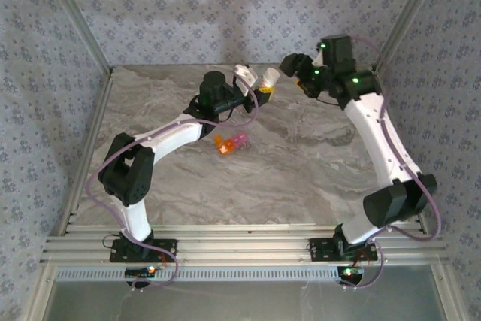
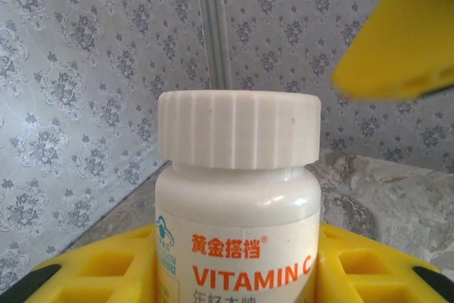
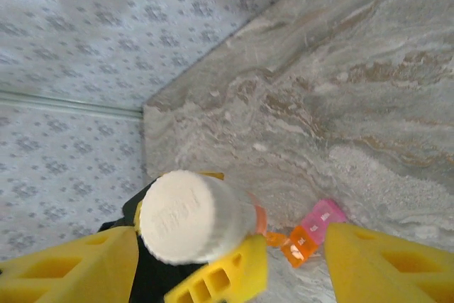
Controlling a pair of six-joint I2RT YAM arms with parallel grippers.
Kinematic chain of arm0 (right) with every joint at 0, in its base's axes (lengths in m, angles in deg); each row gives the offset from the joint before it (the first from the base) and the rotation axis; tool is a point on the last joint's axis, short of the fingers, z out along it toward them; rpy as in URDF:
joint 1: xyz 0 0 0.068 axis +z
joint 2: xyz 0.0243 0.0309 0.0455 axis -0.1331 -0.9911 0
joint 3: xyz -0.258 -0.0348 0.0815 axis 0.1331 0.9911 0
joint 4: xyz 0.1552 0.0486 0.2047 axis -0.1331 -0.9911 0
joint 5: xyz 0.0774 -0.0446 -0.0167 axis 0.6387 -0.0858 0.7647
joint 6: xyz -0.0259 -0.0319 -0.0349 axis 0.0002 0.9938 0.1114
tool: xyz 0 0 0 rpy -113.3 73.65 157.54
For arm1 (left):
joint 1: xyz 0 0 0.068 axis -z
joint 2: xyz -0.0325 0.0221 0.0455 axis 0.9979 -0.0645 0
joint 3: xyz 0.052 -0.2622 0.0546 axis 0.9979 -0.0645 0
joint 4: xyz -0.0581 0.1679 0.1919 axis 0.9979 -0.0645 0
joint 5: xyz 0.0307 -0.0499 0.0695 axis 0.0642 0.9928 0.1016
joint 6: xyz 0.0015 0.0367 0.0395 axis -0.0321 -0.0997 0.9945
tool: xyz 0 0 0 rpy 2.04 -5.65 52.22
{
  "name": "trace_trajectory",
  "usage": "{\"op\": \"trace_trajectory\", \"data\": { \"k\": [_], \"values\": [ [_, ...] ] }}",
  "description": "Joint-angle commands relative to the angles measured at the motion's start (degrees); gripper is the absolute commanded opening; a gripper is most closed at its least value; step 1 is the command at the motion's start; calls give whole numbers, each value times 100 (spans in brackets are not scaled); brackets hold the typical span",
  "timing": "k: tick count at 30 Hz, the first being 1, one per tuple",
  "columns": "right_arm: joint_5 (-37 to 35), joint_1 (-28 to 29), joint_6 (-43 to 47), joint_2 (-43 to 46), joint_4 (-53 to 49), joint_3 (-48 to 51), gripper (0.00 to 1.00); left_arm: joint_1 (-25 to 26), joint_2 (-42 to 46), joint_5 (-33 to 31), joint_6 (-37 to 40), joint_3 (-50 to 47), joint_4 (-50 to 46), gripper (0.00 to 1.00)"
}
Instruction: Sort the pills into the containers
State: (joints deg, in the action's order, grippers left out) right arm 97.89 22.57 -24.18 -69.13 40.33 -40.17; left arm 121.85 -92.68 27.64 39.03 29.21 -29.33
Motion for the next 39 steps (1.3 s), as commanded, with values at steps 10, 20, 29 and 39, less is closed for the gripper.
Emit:
{"op": "trace_trajectory", "data": {
  "k": [10,20,29,39],
  "values": [
    [1451,-377,2931,-278,-82,-456,77,-383,56,2027,-855,532,-106,0],
    [1569,-118,3327,-677,-227,-997,78,-448,-4,2455,-1072,654,-279,0],
    [1481,181,3517,-970,-609,-1292,76,-442,-6,2485,-1097,660,-253,0],
    [1448,296,3399,-1048,-791,-1276,45,-440,12,2435,-1041,650,-244,0]
  ]
}}
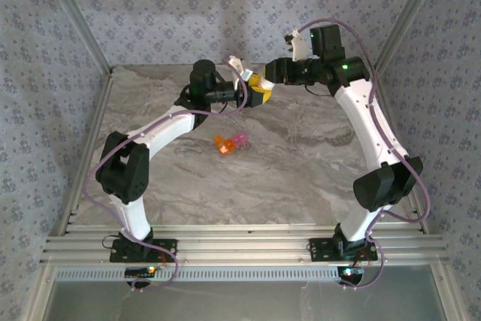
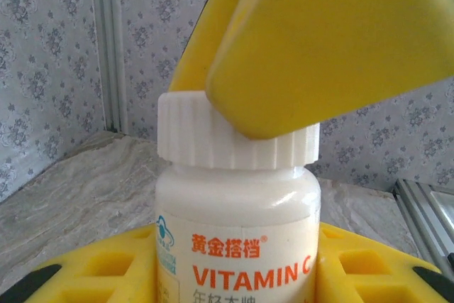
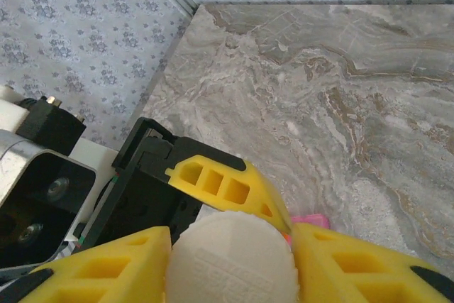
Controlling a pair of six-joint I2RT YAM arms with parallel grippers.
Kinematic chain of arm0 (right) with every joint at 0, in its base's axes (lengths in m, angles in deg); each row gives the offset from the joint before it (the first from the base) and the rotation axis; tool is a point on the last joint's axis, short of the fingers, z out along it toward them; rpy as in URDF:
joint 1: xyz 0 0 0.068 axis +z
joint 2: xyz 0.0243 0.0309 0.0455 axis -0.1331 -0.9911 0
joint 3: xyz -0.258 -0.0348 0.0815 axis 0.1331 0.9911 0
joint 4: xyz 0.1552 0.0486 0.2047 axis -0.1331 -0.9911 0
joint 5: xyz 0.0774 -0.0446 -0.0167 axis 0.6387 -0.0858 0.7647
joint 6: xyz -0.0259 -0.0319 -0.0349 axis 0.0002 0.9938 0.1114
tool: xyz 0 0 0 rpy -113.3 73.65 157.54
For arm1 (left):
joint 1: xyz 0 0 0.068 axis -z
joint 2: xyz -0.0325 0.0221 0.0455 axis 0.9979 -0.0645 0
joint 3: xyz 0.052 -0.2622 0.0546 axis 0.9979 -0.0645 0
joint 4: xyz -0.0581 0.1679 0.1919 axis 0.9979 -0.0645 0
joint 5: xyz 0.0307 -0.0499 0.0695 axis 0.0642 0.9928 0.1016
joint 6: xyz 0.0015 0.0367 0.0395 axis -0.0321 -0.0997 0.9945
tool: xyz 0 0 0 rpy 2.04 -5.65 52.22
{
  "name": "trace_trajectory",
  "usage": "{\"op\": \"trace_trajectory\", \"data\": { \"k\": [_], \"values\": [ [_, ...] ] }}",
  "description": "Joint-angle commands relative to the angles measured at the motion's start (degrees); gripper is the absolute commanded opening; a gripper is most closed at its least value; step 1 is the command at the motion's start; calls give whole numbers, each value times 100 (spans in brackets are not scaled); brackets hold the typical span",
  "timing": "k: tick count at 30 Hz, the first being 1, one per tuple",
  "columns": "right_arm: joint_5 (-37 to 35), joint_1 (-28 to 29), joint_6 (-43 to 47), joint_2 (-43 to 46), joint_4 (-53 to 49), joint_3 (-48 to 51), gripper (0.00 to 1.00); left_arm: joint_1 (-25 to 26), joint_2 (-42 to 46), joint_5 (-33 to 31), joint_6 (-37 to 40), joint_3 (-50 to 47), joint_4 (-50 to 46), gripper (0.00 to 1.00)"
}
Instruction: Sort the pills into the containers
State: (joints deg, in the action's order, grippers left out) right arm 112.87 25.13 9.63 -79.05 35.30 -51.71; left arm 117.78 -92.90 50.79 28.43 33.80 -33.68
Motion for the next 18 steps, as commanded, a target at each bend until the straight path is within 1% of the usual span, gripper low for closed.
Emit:
{"op": "trace_trajectory", "data": {
  "k": [1,3,7,12,15,18],
  "values": [
    [-100,69,-31,-43,-300,-100,45,-30,33,87,26,193,193,0],
    [-351,140,-291,-9,-287,22,42,-20,50,-109,83,185,200,0],
    [-1123,295,-1342,156,-41,510,41,163,219,-1036,599,29,262,0],
    [-2181,637,-2790,463,411,1171,40,678,411,-2736,1641,-257,428,0],
    [-2488,850,-3200,475,523,1229,40,875,425,-3350,1800,-441,827,0],
    [-2509,924,-3504,474,645,1272,40,932,395,-3669,1759,-529,1029,0]
  ]
}}
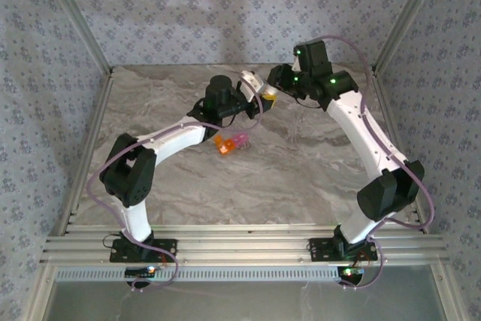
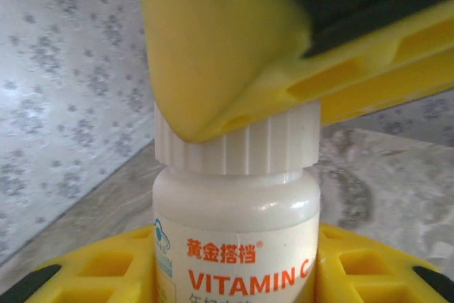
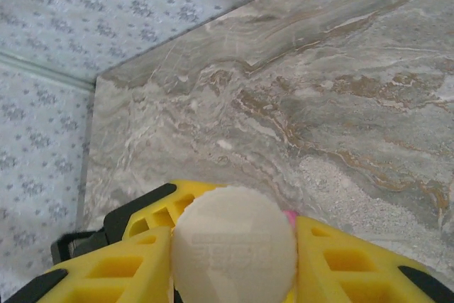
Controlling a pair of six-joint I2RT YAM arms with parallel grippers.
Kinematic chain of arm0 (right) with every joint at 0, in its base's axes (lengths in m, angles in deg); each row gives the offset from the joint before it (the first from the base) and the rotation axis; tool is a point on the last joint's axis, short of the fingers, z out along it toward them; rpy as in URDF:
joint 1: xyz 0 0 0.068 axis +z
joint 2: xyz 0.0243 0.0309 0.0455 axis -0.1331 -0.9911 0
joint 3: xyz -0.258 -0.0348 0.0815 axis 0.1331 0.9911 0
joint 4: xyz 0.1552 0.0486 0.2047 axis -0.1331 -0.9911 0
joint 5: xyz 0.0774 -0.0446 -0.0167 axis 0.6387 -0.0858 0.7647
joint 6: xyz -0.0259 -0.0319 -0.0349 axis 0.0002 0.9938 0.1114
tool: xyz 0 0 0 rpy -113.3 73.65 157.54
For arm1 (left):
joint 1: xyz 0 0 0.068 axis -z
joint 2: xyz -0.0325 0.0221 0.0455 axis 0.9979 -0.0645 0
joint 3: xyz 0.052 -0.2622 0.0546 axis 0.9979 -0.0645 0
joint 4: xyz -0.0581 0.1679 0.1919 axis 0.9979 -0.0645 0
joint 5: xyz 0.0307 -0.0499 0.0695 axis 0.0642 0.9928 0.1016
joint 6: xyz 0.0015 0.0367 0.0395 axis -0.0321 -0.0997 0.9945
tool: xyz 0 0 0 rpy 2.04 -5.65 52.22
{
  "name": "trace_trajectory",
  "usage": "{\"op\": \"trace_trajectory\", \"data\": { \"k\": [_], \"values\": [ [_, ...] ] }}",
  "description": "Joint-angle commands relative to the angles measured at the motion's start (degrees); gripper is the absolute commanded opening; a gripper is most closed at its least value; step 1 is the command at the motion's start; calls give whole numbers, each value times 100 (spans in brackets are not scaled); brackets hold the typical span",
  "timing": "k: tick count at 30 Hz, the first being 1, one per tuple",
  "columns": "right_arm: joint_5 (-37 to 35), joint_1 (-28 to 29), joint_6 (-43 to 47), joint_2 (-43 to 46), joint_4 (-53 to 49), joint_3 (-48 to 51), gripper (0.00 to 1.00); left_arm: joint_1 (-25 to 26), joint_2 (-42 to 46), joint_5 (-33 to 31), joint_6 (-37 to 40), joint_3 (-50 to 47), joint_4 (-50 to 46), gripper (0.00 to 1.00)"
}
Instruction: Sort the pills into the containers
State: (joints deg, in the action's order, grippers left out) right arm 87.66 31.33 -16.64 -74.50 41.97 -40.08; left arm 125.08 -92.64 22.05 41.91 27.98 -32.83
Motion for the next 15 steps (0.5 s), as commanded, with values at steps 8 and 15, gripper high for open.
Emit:
{"op": "trace_trajectory", "data": {
  "k": [8,15],
  "values": [
    [790,-324,-675,197,352,-152,64,-26,297,-424,-149,62,899,0],
    [1360,-880,103,775,573,-39,79,-272,367,41,-440,-80,863,0]
  ]
}}
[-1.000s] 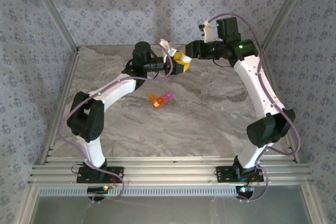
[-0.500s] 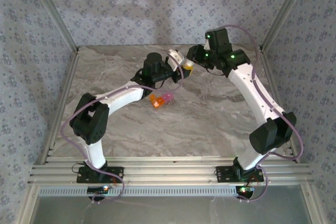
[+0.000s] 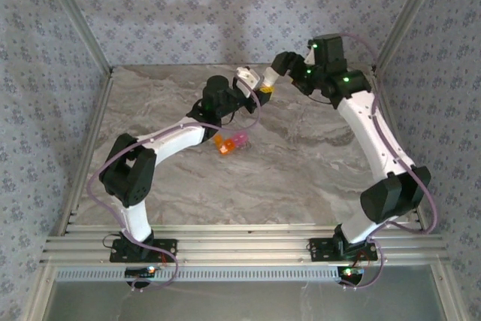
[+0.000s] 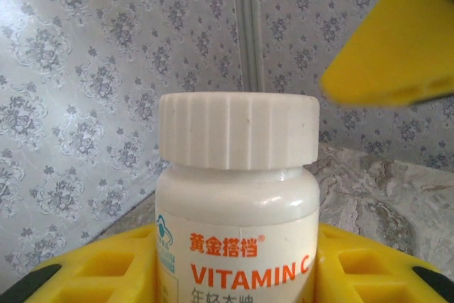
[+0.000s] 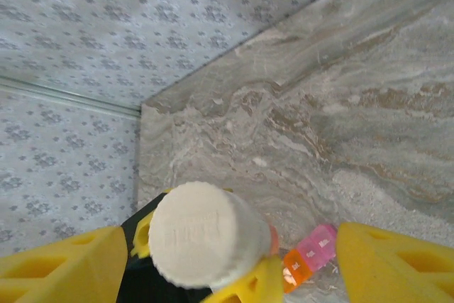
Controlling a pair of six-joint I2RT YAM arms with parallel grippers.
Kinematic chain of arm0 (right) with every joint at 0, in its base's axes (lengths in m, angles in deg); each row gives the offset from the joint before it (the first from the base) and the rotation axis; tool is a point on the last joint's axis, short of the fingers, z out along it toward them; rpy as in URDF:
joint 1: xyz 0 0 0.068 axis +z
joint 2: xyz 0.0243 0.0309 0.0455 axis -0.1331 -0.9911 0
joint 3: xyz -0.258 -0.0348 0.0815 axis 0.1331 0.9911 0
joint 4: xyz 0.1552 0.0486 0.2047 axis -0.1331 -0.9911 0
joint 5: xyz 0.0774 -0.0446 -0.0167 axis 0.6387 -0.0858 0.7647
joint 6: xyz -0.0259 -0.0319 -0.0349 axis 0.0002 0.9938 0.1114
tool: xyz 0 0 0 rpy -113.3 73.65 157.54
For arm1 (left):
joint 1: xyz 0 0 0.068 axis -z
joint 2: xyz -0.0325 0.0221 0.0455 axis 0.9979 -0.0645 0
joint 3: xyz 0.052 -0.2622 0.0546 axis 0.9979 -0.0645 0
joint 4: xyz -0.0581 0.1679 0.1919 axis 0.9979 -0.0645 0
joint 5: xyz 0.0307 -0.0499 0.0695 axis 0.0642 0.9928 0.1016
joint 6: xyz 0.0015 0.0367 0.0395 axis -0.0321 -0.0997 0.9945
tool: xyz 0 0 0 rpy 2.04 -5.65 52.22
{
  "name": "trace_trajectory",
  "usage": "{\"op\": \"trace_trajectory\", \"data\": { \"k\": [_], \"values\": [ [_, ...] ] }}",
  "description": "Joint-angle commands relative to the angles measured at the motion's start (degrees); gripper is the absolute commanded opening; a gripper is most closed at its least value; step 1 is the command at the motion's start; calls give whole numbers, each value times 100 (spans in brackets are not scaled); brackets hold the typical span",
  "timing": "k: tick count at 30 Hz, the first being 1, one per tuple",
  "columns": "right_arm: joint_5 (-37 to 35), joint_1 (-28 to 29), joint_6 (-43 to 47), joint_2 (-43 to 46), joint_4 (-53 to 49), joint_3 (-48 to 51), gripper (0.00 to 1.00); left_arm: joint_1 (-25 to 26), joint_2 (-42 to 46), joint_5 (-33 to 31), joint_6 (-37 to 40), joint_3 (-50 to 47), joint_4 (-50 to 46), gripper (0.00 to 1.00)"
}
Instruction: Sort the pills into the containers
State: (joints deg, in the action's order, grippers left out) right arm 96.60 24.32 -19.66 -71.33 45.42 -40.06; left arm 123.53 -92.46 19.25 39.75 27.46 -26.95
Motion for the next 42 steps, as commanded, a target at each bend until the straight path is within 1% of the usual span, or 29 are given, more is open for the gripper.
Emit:
{"op": "trace_trajectory", "data": {
  "k": [1,4,6,9,11,16,20,28,35,37,41,42],
  "values": [
    [626,-285,457,522,307,46,79,-165,353,452,-272,-27,269,0],
    [1347,-589,767,545,537,171,79,-304,337,1124,-440,58,171,0],
    [1942,-699,1398,385,391,-8,79,-396,291,1701,-613,175,62,0],
    [2114,-678,2318,117,-334,-449,79,-459,228,2318,-741,375,-203,0],
    [2150,-661,2700,-1,-593,-616,79,-461,223,2463,-742,438,-335,0],
    [2229,-566,3100,-227,-793,-881,79,-458,217,2636,-819,456,-357,0],
    [2156,-373,3342,-482,-1142,-1177,79,-447,195,2770,-866,507,-392,0],
    [1958,-156,3478,-833,-1481,-1443,77,-444,194,2863,-862,553,-424,0],
    [1845,-82,3486,-1027,-1579,-1499,73,-443,203,2885,-820,544,-445,0],
    [1799,-66,3504,-1075,-1635,-1519,69,-445,193,2885,-813,553,-445,0],
    [1702,-64,3423,-1110,-1680,-1510,47,-445,166,2869,-811,592,-424,0],
    [1646,-57,3376,-1120,-1687,-1510,43,-447,158,2863,-812,597,-412,0]
  ]
}}
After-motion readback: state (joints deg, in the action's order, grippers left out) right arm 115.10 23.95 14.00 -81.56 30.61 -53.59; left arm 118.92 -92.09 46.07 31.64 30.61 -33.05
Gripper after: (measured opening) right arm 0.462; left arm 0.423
